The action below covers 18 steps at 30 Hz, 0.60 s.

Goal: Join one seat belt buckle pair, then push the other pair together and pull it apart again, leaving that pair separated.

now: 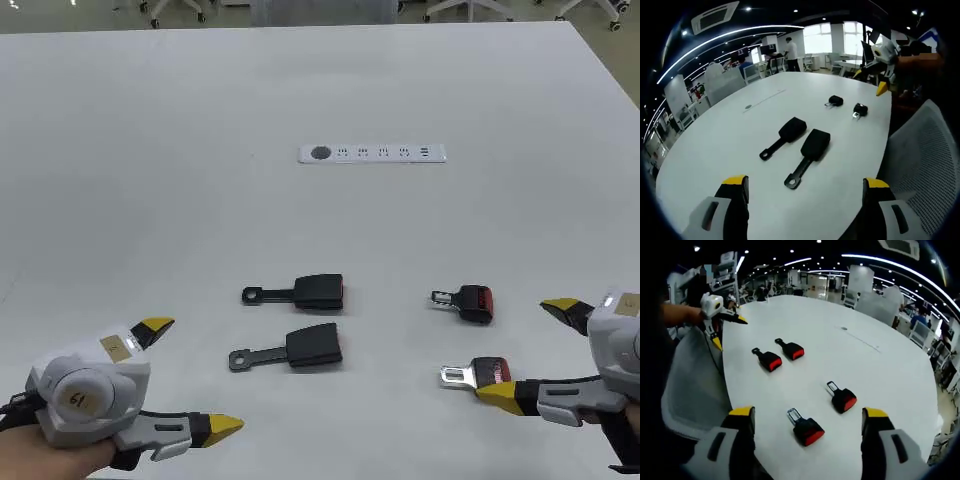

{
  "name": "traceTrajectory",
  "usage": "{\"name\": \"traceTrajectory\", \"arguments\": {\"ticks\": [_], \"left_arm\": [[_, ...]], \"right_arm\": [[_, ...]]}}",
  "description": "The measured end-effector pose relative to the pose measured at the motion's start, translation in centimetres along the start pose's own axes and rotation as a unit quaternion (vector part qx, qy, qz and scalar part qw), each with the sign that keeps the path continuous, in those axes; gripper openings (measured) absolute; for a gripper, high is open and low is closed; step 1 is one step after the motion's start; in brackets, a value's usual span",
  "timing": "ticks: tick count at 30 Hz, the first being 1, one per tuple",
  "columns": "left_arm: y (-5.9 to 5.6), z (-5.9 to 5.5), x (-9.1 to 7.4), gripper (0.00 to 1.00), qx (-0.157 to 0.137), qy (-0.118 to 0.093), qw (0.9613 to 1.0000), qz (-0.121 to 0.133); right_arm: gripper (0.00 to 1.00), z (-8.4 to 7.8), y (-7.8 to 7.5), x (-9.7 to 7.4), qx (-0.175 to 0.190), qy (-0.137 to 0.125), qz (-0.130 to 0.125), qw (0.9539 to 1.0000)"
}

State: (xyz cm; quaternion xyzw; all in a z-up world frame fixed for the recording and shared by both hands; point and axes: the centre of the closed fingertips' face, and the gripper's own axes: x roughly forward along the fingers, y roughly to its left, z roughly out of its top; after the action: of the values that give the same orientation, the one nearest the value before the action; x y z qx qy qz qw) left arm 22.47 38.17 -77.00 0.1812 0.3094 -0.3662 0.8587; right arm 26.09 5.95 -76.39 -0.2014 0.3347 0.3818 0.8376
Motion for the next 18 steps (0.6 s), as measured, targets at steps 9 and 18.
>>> {"name": "traceTrajectory", "arguments": {"ticks": [9,18], "left_arm": [[0.4,-0.1,-0.7,0.96,-0.006,-0.003,0.9999,0.012],[0.5,-0.2,-0.8,0.96,-0.008,-0.006,0.9998,0.014]], "right_arm": [[0.94,0.7,0.4,0.4,-0.013,0.003,0.003,0.9999],[0.93,0.9,1.0,0.7,-0.026,0.008,0.006,0.9996]]}}
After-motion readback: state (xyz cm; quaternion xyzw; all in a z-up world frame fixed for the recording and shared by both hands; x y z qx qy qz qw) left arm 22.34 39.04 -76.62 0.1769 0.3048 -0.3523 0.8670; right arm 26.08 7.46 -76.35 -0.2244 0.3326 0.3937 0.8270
